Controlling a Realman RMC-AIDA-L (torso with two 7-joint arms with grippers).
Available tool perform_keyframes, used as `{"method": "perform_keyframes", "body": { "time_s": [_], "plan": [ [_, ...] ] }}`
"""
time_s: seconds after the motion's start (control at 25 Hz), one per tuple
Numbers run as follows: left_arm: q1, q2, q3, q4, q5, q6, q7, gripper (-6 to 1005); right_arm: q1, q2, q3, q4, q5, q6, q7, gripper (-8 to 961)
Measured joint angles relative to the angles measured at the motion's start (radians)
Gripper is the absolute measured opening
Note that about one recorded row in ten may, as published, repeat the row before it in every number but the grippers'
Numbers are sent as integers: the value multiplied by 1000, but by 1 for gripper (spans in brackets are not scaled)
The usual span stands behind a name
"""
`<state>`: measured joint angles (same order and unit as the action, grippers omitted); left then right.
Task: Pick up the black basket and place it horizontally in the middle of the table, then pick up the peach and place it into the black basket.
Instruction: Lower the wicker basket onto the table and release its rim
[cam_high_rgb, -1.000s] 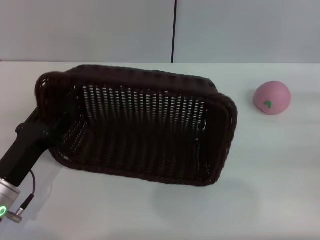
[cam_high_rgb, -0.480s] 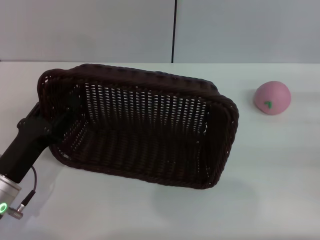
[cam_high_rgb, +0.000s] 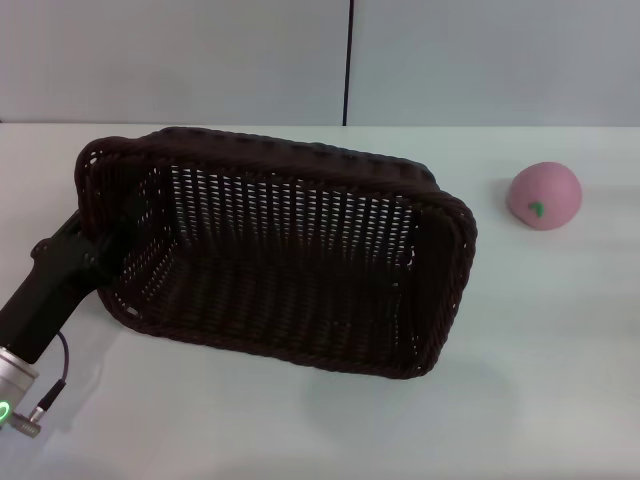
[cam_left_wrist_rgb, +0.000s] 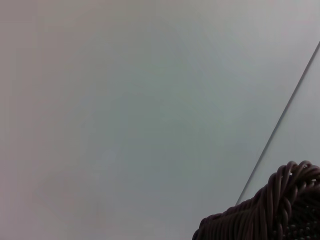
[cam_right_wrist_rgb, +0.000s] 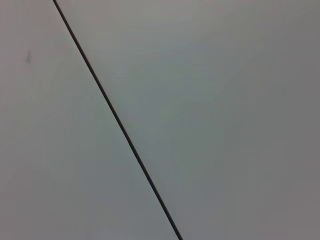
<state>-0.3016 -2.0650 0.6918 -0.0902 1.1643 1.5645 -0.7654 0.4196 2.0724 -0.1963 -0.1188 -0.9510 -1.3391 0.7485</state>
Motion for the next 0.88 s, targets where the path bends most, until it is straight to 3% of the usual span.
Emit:
{"method": "perform_keyframes", "body": {
  "time_s": [0.2, 0.24, 0.64, 0.88],
  "plan": [
    [1, -2, 2, 10, 0, 6, 20, 443, 2, 0, 0, 2, 0, 0, 0, 743],
    [-2, -1, 11, 11, 1, 16, 20, 221, 1, 0, 0, 2, 0, 1, 0, 743],
    [-11, -1, -3, 6, -8, 17, -81, 202, 2, 0, 0, 1, 0, 14, 0, 743],
    [-33, -2, -31, 4, -7, -66, -184, 201, 4, 0, -4, -1, 0, 34, 0, 743]
  ]
}}
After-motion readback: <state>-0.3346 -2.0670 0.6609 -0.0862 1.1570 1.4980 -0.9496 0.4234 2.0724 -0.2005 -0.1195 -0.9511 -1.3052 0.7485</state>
